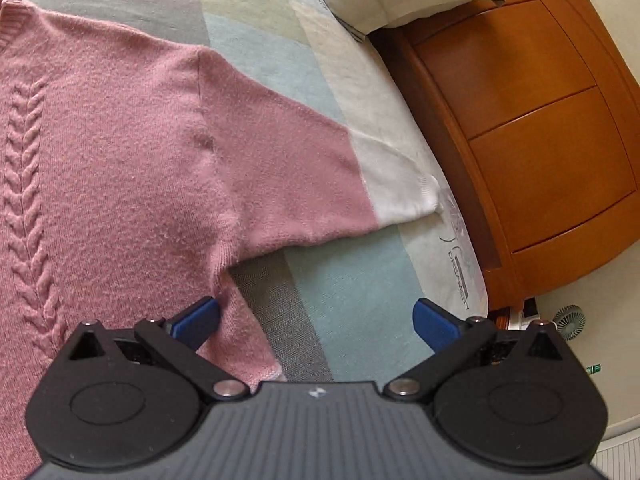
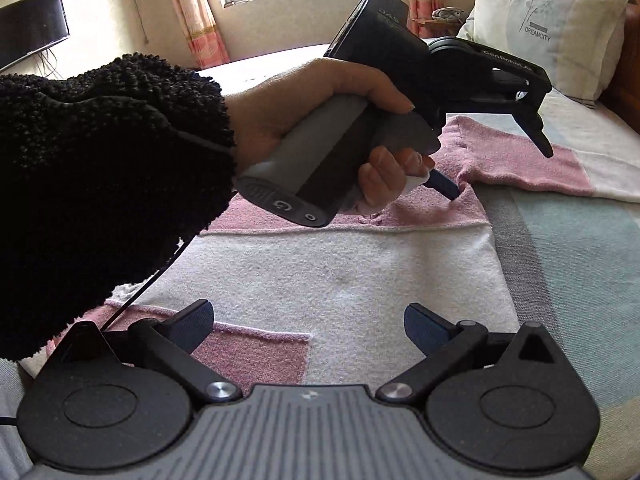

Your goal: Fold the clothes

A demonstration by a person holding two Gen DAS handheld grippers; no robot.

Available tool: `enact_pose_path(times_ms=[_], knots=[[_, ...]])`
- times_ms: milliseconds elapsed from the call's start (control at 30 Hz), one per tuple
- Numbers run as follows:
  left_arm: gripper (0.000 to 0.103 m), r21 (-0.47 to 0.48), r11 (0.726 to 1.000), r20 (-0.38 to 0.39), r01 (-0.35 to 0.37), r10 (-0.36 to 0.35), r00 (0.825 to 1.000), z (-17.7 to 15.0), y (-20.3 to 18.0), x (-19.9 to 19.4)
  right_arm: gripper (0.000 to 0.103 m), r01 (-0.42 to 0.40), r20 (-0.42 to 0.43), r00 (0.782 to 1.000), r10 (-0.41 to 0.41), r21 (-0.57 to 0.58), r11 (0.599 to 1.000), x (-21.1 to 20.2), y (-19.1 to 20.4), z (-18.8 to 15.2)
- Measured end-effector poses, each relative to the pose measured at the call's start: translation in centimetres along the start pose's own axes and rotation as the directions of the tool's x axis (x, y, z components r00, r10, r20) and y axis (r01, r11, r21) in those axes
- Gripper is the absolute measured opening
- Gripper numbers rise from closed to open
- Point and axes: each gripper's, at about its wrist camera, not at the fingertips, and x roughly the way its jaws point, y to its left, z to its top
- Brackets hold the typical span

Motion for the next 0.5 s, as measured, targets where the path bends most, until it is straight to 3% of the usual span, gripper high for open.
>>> enact_pose_path(times_ms=[133,233,300,500], knots=[[0.102,-0.064,0.998,0.057,0.001,0.002,0.998,0.7,0.6,0.9,0.103,0.003,-0.015,1.000,-0.003,-0.014,1.000,0.6,0.6,0.1],[0.102,-0.027,1.000,0.036,0.011,-0.010,0.999,0.6,0.3,0.0,0.103,0.007,-0.033,0.999,-0.008,-0.020,1.000,1.1,0.9,0.0],[0.102,-0.011,1.000,0.030,0.002,-0.002,1.000,0.5,0.1,-1.7,0.103,0.008,-0.039,0.999,-0.009,-0.013,1.000,1.3,0.8,0.1],[0.102,0.002,0.996,0.117,-0.093,0.092,0.989,-0.7,-0.3,-10.9,0.103,-0.028,-0.025,0.999,0.029,0.039,0.999,0.9,0.0,0.3]])
